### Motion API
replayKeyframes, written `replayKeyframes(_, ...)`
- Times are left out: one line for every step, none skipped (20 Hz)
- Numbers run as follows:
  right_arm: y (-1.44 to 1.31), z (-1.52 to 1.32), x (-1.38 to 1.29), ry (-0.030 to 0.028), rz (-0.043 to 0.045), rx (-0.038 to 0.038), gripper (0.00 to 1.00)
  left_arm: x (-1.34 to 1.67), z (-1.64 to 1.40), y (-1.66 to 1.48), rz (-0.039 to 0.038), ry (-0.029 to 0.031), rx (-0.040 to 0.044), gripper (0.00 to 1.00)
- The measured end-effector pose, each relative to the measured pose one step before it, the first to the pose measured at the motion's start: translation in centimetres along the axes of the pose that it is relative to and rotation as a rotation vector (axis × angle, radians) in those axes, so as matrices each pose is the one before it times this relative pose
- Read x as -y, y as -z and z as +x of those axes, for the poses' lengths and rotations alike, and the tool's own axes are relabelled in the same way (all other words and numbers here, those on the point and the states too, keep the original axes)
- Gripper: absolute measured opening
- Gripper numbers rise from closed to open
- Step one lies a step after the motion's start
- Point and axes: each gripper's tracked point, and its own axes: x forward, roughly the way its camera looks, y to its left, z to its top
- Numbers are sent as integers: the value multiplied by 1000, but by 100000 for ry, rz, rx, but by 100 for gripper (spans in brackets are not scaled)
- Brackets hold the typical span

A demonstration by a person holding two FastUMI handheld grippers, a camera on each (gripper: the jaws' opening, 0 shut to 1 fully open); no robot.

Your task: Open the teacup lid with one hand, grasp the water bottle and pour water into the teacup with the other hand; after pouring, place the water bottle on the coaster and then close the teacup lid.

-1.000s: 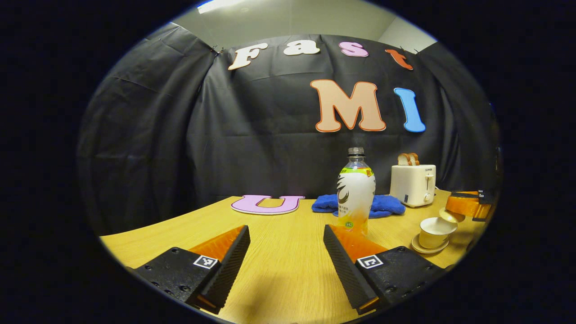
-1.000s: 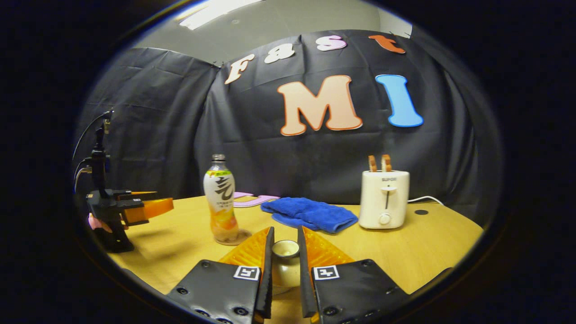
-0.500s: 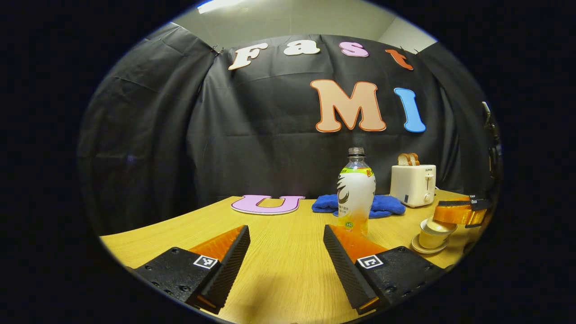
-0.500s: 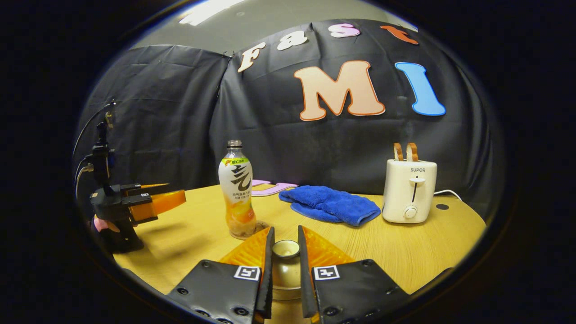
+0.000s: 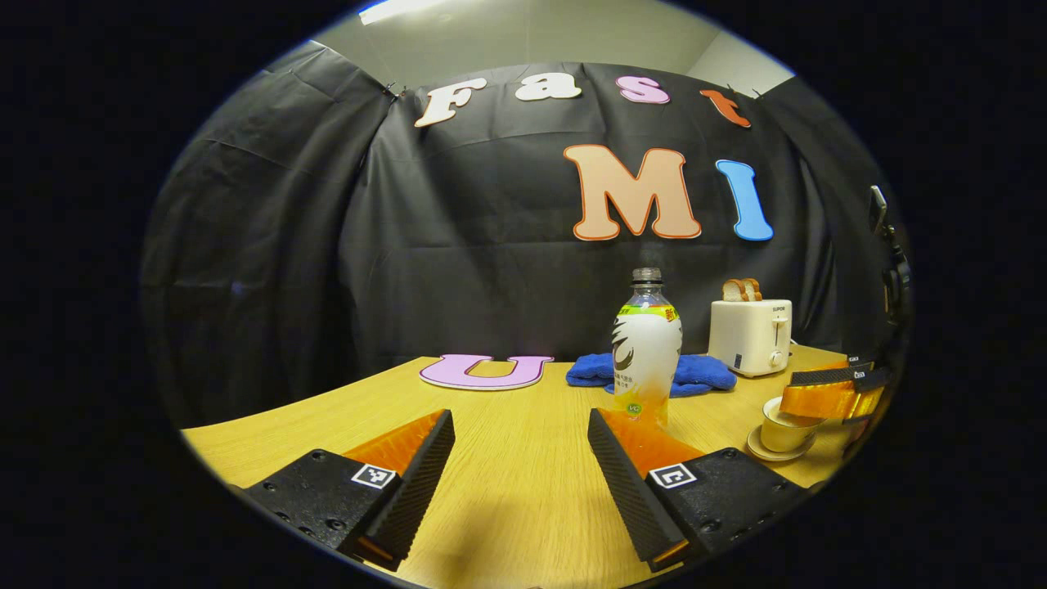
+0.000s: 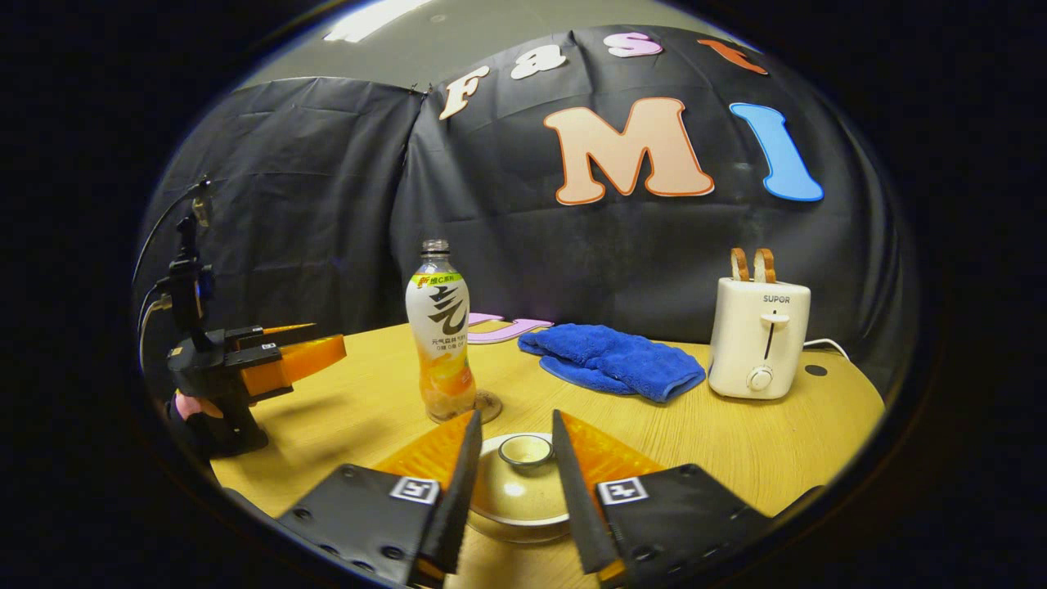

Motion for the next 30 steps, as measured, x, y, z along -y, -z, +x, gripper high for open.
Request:
replayKeyframes(-84,-39,93,233,-321,417,68,-4,-25,-30,6,10,-11,96)
replayKeyframes(-92,-195,70,234,174,716,80,-49,-40,20,1,7,27,96)
replayKeyframes(-148,-81,-29,147,285,1153,83,-4,-14,-25,4,19,-19,96)
replayKeyframes(-164,-220,141,412,631,1108,87,18,61,9,4,-4,13,96)
replayKeyframes(-239,-323,47,335,604,1415,90,28,4,-25,2,9,9,96)
replayKeyframes(-177,-458,49,570,-69,1415,94,-15,0,48,10,-12,10,96)
replayKeyframes(-187,-348,41,439,-170,1065,94,-19,-46,-18,11,-8,1,96)
replayKeyframes(-111,-347,29,609,28,1371,94,31,12,-7,13,9,16,96)
replayKeyframes(-276,-490,78,632,218,1623,94,-7,-8,-28,15,-1,21,96)
replayKeyframes(-274,-488,70,728,125,1918,94,-8,45,1,5,2,1,96)
replayKeyframes(-449,-895,-25,575,-176,2748,94,-32,-5,37,0,6,0,96)
replayKeyframes(-153,-764,23,327,-140,818,94,21,-24,-42,2,2,-7,96)
replayKeyframes(81,-784,-65,9,-43,170,94,25,1,-27,19,-4,-15,96)
replayKeyframes(-113,-417,144,433,53,-176,91,-19,-27,43,-16,-25,28,96)
replayKeyframes(-10,-449,232,863,-97,257,94,-20,42,-57,26,-75,-25,96)
replayKeyframes(-18,-462,407,1754,-143,-131,88,-31,-99,90,-4,-69,16,96)
replayKeyframes(-54,-656,785,3249,-135,224,94,-3,26,-54,29,-32,-29,96)
replayKeyframes(-106,-491,853,3579,-105,137,94,6,-40,-13,6,-109,28,96)
replayKeyframes(-88,-506,947,4084,-148,284,89,-25,55,67,-7,-22,17,96)
replayKeyframes(-30,-433,967,3949,-143,176,89,-7,-18,-6,3,13,-20,96)
replayKeyframes(-54,-361,965,4290,-163,154,89,-9,-23,12,-11,-9,15,96)
replayKeyframes(-134,-254,1233,5083,-222,293,94,18,-22,-32,7,-2,-10,96)
replayKeyframes(-21,-214,1302,5623,-176,197,94,-30,39,21,7,-128,4,96)
replayKeyframes(-91,-66,1346,6015,-231,216,94,-78,50,-81,53,-317,-1,96)
replayKeyframes(55,55,1163,5689,-238,313,89,-37,-47,39,62,-474,6,96)
replayKeyframes(-24,-76,1256,6922,-369,105,94,-194,66,-40,118,-960,29,96)
replayKeyframes(-54,23,835,4540,-187,227,89,-148,26,-12,61,-732,12,96)
replayKeyframes(-22,15,705,4080,-189,172,91,-88,-119,10,-14,-512,-10,96)
replayKeyframes(0,27,622,3657,-153,157,94,-85,-79,46,35,-218,-23,96)
replayKeyframes(-64,-94,82,845,-55,-41,94,131,26,-20,13,-72,7,96)
